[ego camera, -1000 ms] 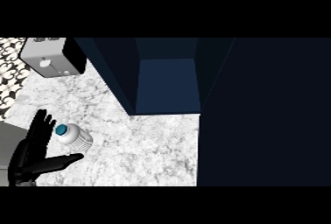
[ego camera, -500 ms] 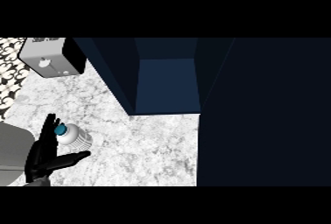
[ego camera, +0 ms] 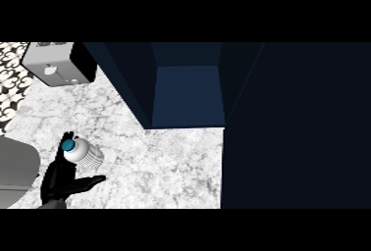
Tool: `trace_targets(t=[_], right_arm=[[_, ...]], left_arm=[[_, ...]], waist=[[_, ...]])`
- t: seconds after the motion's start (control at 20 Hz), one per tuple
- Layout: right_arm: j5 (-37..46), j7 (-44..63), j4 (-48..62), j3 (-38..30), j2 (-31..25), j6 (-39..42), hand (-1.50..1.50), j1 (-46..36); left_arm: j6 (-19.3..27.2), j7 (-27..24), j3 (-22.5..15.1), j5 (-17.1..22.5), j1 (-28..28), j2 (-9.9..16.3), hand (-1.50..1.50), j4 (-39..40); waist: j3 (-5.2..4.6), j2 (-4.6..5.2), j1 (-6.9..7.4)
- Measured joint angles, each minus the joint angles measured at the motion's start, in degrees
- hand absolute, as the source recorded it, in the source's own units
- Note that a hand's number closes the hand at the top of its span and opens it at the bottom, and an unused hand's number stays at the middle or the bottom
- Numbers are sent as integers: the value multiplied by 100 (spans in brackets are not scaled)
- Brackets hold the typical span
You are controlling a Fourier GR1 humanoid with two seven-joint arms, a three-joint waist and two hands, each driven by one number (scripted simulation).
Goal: Pick up the bottled water, place it into the cabinet and close the cabinet
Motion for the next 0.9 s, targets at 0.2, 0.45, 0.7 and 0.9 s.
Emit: trace_targets(t=[0.2, 0.45, 0.7, 0.9], right_arm=[[-82, -119, 15, -144, -67, 109, -150, 166], [-168, -217, 30, -200, -113, 124, -150, 227], [-244, -272, 30, -250, -105, 128, -150, 314], [-287, -294, 23, -213, -84, 126, -150, 346]], left_arm=[[-279, -392, 68, 46, -231, 38, 150, 580], [-818, -611, 256, 347, -510, 36, 150, 1079], [-1027, -703, 265, 413, -713, 75, 150, 1366], [-1014, -808, 215, 371, -831, 118, 150, 1454]], waist=[[1, -1, -16], [0, -2, -1], [4, -4, 22], [6, -5, 34]])
